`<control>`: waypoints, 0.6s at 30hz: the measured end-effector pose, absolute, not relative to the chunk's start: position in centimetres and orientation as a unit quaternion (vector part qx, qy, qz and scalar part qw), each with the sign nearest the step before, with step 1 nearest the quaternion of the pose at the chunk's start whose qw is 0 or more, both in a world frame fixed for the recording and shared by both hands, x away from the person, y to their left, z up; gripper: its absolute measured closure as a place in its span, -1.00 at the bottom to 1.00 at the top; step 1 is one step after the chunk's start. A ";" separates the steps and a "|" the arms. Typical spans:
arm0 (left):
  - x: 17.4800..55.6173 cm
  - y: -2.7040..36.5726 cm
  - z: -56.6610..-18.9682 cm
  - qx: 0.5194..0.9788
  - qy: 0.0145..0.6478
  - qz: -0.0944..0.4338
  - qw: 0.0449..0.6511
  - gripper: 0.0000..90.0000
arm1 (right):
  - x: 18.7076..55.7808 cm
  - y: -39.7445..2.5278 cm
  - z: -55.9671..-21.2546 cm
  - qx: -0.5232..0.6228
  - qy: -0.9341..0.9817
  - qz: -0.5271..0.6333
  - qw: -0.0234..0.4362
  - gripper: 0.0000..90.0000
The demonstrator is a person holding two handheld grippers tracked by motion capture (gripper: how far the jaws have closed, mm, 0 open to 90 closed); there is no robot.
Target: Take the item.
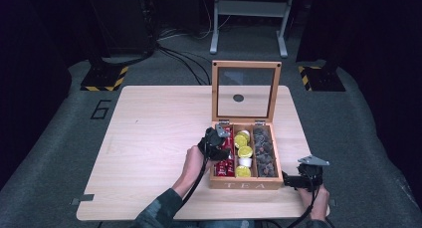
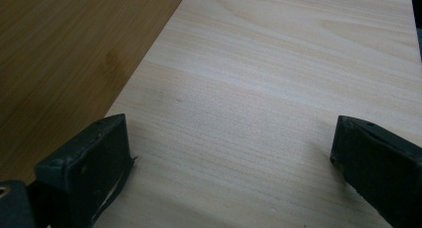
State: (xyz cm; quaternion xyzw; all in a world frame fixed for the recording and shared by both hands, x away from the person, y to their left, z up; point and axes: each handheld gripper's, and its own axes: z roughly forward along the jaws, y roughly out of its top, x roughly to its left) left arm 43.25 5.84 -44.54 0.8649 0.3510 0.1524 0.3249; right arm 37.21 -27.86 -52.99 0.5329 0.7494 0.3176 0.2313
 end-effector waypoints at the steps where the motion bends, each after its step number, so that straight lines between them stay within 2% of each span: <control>1: 43.3 5.8 -44.7 0.863 0.354 0.152 0.326 0.28 | 37.2 -27.8 -53.0 0.533 0.749 0.318 0.231 -0.96; 14: 43.3 5.8 -44.9 0.861 0.366 0.157 0.315 0.61 | 37.2 -27.9 -53.0 0.533 0.749 0.318 0.231 -0.96; 18: 43.2 5.8 -44.9 0.856 0.371 0.159 0.324 0.76 | 37.2 -27.9 -53.0 0.533 0.749 0.318 0.231 -0.96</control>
